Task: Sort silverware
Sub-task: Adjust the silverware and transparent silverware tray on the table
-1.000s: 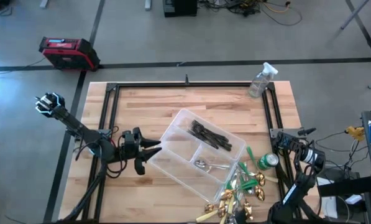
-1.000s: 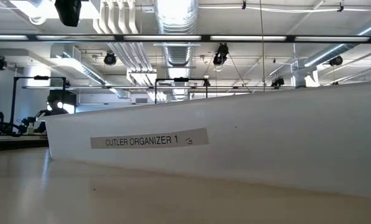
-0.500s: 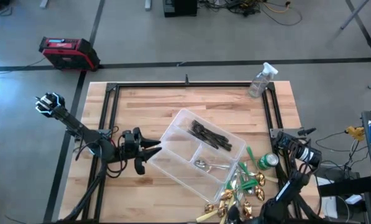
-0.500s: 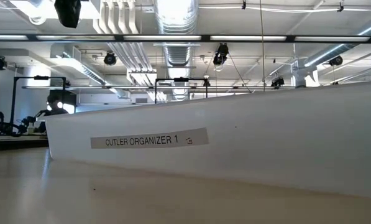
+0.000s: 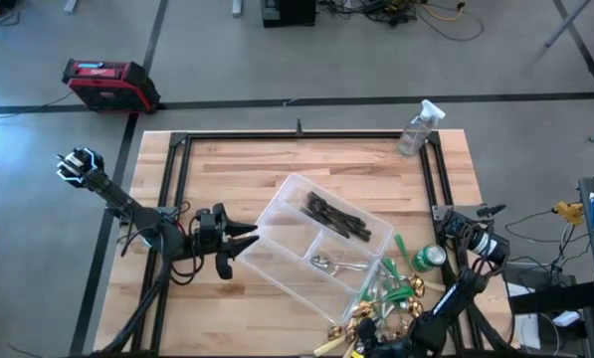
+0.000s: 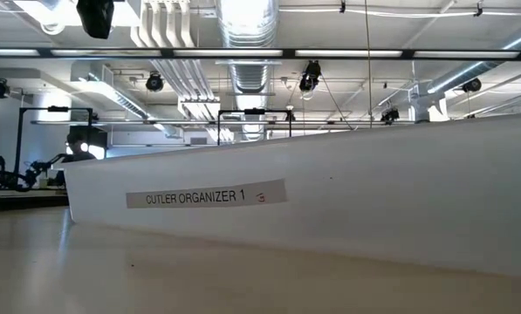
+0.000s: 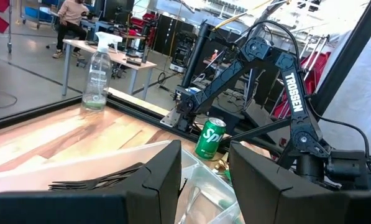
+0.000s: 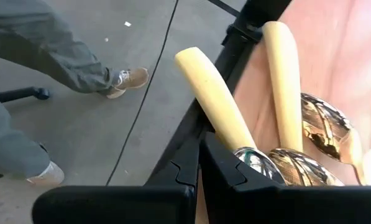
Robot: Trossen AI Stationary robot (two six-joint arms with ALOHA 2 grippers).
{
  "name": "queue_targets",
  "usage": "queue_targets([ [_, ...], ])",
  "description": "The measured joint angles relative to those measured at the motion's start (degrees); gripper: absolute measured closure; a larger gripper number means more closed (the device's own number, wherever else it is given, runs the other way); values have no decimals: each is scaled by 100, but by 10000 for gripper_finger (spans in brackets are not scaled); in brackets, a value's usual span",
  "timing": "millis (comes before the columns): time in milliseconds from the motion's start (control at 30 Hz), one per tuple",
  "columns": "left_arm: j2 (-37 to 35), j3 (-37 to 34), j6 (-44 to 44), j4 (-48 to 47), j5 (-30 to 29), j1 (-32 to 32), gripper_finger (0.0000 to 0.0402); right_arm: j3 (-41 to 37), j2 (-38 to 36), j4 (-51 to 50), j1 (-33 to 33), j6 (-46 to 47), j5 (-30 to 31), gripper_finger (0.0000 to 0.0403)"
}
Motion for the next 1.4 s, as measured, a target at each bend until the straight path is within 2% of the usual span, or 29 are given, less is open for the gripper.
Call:
queue_targets([
  [400, 4, 0, 3, -58, 14, 0, 283, 0, 0, -194, -117, -40, 153, 403],
  [833, 7, 0, 4, -97, 16, 0, 283, 6, -31, -652, -544, -158, 127, 403],
  [1167, -16, 0, 3, -227, 16, 0, 283, 0, -182, -1194, -1006, -716, 46, 403],
  [1400, -90, 0, 1, -454, 23, 0, 283, -7, -409, -1537, -1524, -1431, -391, 403],
])
